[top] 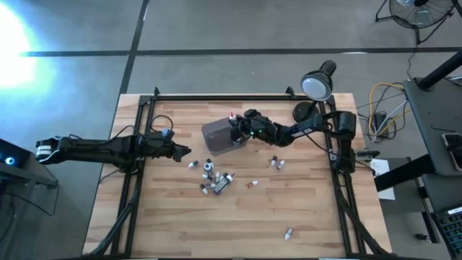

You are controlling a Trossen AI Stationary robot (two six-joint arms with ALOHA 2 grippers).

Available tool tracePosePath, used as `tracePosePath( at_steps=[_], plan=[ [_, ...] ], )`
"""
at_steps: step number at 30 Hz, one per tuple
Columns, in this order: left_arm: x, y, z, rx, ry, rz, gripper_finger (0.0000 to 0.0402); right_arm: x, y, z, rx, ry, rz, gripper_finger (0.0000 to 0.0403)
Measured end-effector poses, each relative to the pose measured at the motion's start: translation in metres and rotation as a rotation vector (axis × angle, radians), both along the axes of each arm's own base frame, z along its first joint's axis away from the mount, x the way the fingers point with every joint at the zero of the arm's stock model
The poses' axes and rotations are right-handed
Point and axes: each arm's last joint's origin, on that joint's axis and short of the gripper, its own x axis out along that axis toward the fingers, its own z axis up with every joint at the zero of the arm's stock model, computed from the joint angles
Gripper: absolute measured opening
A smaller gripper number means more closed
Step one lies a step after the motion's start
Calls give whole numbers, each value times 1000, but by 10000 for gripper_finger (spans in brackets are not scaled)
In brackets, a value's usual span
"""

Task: Pick & Place food coloring
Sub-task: Put the large pink food coloring bottle into the gray bin, then put the small black food coloring bottle into the gray bin

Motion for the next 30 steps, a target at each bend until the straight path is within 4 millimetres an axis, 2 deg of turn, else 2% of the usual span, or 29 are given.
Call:
tracePosePath(
  at_steps=[8, 18, 22, 26, 30],
  plan=[
    [0, 0, 0, -2, 0, 1, 151, -7, -2, 8, 17, 67, -2, 202],
    [0, 0, 0, -3, -1, 2, 151, -12, -6, 14, 46, 90, 38, 205],
    [0, 0, 0, -4, -1, 3, 151, -14, -6, 29, 15, 61, 49, 205],
    [0, 0, 0, -7, -2, 5, 151, -22, -4, 54, -25, 44, 68, 205],
    [0, 0, 0, -12, -4, 9, 151, -35, 2, 74, -47, 121, 127, 206]
  ],
)
